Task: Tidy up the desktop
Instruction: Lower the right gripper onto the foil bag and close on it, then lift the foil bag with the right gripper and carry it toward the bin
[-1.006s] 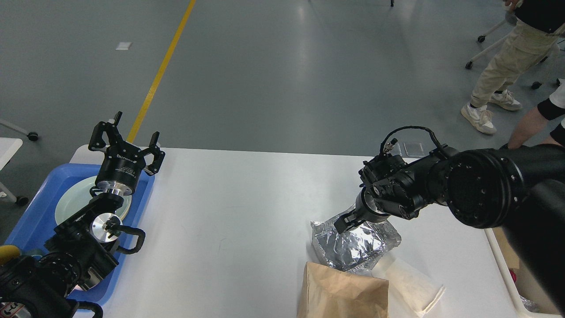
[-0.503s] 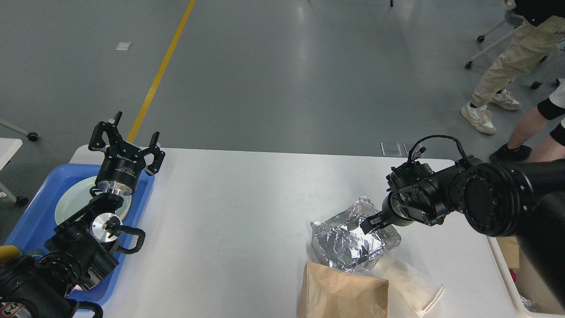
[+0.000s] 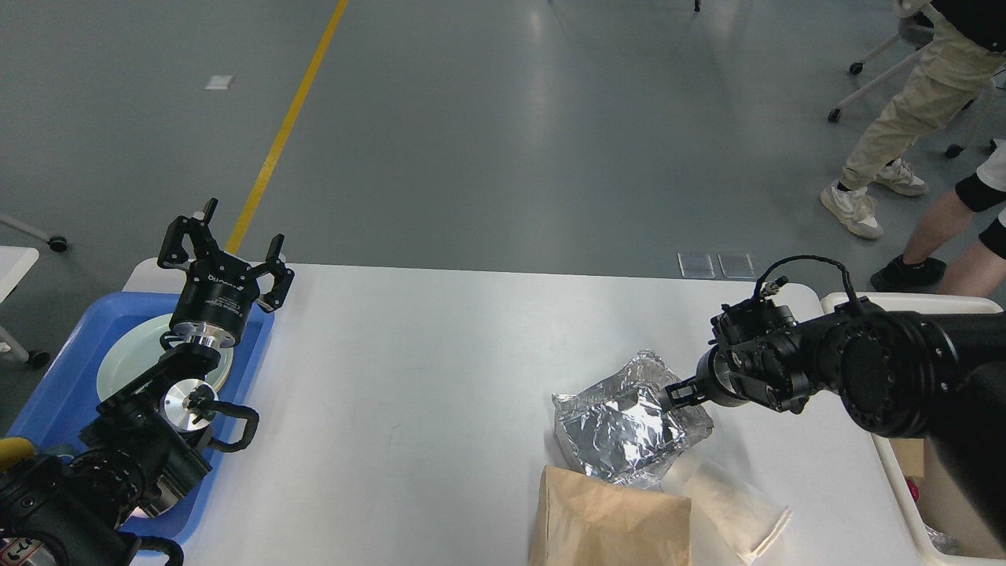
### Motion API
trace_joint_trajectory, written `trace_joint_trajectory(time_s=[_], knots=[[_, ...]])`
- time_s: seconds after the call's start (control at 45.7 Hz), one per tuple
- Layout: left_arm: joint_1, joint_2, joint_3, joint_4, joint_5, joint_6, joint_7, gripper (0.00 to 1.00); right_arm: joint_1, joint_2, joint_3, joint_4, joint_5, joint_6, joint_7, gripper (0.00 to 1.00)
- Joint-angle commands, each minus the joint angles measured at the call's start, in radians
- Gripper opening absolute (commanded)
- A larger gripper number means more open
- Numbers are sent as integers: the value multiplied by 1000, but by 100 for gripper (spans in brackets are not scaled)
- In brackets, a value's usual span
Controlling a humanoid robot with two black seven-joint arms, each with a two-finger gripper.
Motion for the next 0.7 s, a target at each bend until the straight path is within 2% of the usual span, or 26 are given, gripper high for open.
trace_joint_trajectory(time_s=[0.0,0.087,0.153,0.35,0.547,0.678], knots=[[0,0,0,0,0,0,0,96,-6,-2,-1,4,8,9,-1,18],[0,-1,0,0,0,0,0,96,-5,-2,-1,7,9,11,-1,5],[0,0,0,0,0,0,0,96,-3,-4,2,8,11,12,-1,0],[0,0,0,0,0,0,0,96,31,-5,9,16,14,59,0,0],[0,0,0,0,0,0,0,96,127,-5,28,34,15,202,3,0],[0,-1,0,0,0,0,0,96,212,-5,37,54,63,342,5,0]])
